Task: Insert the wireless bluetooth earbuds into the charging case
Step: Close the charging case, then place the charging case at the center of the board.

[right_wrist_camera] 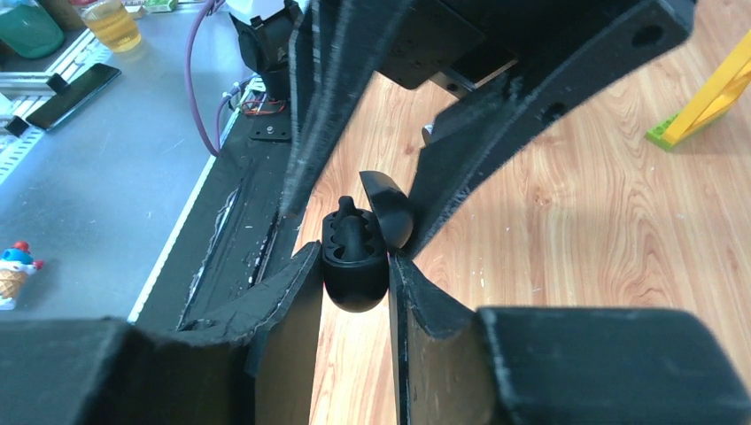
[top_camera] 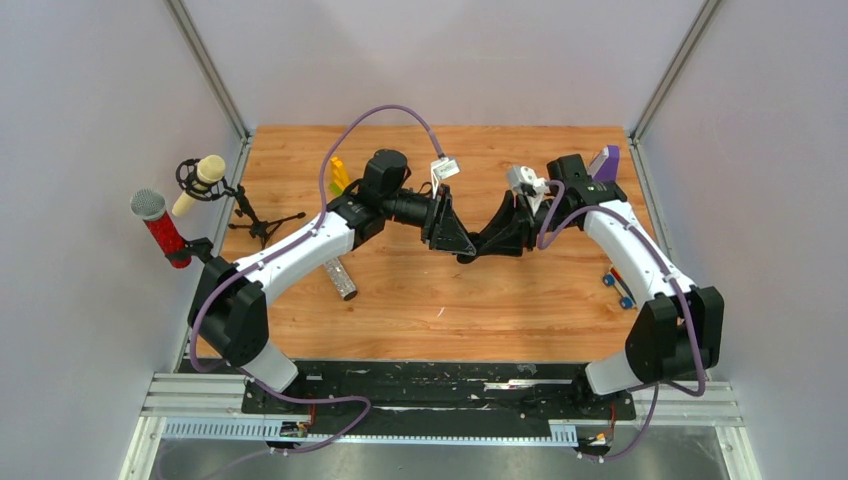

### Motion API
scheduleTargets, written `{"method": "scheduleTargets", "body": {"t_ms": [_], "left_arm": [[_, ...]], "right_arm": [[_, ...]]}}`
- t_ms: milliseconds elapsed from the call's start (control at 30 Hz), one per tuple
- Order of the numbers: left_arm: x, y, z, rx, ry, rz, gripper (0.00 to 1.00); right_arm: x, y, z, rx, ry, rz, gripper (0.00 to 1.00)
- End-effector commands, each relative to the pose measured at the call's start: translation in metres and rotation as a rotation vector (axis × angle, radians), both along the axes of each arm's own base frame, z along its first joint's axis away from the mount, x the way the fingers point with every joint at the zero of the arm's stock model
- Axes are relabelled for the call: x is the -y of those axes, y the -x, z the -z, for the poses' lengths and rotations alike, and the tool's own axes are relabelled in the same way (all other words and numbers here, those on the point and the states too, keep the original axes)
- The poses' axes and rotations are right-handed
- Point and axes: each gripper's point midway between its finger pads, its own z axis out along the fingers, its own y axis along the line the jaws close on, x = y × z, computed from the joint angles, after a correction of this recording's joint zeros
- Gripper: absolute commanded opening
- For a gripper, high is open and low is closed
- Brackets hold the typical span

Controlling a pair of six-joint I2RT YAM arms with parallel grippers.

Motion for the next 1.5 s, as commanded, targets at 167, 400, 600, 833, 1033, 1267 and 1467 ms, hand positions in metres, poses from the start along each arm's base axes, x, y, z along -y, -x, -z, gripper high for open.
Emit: {"method": "scheduleTargets", "body": {"t_ms": [167,400,600,833,1033,1267,1467], "left_arm": [[-0.001,0.002,-0.04,0.112,0.06,0.007,0.6],[-0.005,-0.003,-0.04,0.13,0.044,-0.024,0.61],[-0.033,-0.042,-0.057,0.155,0.058,-0.181,0.82],[-0.078,-0.074,-0.075,0.205,0.078,-0.343,1.0],[-0.095,-0.093,-0.07,0.213,0.06,-0.426,1.0],[-0.097,-0.098,-0.064,0.216,0.047,-0.446,1.0],[-0.098,-0.098,-0.063,0.221,0.043,-0.453,1.0]], "right_arm": [[-0.007,-0.031,0.007,-0.13,0.055,0.026,0.0],[-0.008,-0.047,0.015,-0.172,0.1,0.072,0.0],[-0.005,-0.073,0.036,-0.185,0.189,0.191,0.0],[-0.007,-0.113,0.067,-0.26,0.259,0.309,0.0],[-0.016,-0.151,0.091,-0.372,0.279,0.357,0.0],[-0.026,-0.201,0.129,-0.524,0.293,0.461,0.0],[-0.032,-0.225,0.16,-0.647,0.316,0.504,0.0]]}}
